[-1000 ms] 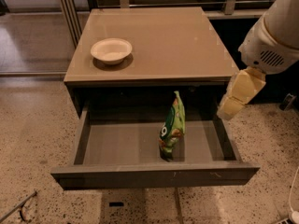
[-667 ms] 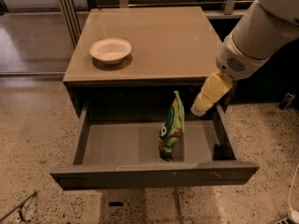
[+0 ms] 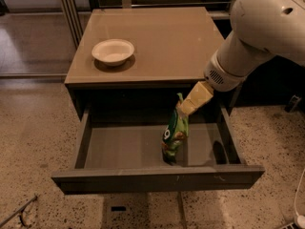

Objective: Pick green rice chip bag from top drawer and place on counter

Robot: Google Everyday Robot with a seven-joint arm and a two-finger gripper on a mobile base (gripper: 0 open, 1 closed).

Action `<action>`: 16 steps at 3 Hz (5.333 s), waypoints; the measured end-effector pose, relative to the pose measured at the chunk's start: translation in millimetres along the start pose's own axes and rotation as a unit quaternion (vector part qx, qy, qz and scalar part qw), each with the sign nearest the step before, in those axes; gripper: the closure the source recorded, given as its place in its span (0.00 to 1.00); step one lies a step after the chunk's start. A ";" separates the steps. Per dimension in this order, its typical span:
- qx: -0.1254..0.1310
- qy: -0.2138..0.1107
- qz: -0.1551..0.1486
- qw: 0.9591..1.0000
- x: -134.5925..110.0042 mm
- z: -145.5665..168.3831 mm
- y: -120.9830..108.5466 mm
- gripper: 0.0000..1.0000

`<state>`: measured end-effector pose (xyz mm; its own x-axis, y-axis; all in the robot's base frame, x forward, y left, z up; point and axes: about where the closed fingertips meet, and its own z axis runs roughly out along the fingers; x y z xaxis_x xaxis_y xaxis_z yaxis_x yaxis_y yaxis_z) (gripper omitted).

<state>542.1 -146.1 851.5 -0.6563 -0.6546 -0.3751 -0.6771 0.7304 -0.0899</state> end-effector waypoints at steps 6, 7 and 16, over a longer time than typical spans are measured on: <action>-0.043 0.042 0.046 0.997 27.9 105.5 55.5 0.00; -0.044 0.027 0.051 0.997 20.6 126.9 58.8 0.00; -0.011 -0.097 -0.165 0.982 -69.9 -15.5 56.0 1.00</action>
Offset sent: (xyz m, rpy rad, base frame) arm -0.0052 -0.0027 -0.0551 -0.0261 0.0442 -0.0408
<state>544.8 -62.5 887.0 -0.3264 -0.8040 -0.4970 -0.8505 0.4793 -0.2167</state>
